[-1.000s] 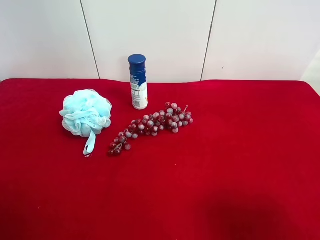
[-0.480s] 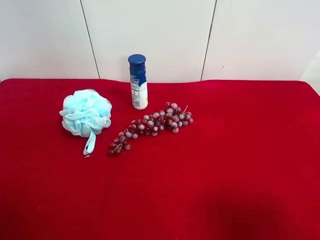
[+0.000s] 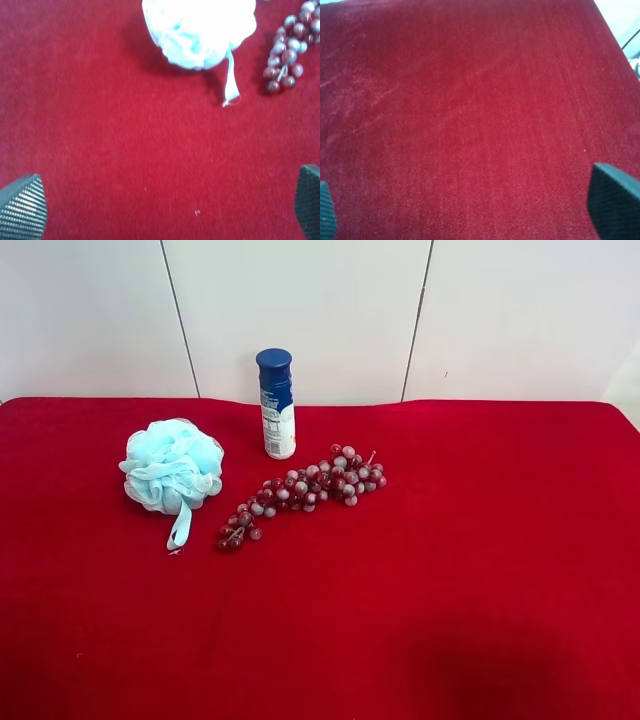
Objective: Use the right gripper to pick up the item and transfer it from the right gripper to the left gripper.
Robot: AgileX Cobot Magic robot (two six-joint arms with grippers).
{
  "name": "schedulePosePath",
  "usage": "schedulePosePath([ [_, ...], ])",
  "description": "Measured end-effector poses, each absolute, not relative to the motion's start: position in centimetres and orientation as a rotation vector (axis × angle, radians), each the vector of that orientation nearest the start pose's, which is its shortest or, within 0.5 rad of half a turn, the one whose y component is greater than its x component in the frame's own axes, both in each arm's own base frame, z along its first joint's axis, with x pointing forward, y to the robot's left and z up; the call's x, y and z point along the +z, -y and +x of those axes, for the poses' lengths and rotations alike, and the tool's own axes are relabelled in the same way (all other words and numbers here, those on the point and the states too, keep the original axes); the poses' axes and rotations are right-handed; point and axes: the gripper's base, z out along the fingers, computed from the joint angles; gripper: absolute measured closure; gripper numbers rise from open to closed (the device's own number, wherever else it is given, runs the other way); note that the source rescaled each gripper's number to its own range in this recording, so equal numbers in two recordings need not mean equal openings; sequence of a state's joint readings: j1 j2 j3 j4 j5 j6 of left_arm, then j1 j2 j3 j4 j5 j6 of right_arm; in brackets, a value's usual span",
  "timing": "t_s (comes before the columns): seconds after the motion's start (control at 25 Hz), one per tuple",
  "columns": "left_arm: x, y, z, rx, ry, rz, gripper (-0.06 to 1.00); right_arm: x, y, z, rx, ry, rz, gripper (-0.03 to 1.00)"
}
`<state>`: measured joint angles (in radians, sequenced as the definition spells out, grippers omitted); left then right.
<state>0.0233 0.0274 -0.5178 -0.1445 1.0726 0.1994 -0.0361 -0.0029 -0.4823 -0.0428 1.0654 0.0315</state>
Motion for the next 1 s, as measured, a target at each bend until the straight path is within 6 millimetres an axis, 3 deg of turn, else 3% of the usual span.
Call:
schedulePosePath([
  [1.0,28.14,1.18,-0.84,-0.033,-2.019,0.188,-0.06,27.20,0.33,-0.37,-0.054,-2.062,0.071,-0.03],
])
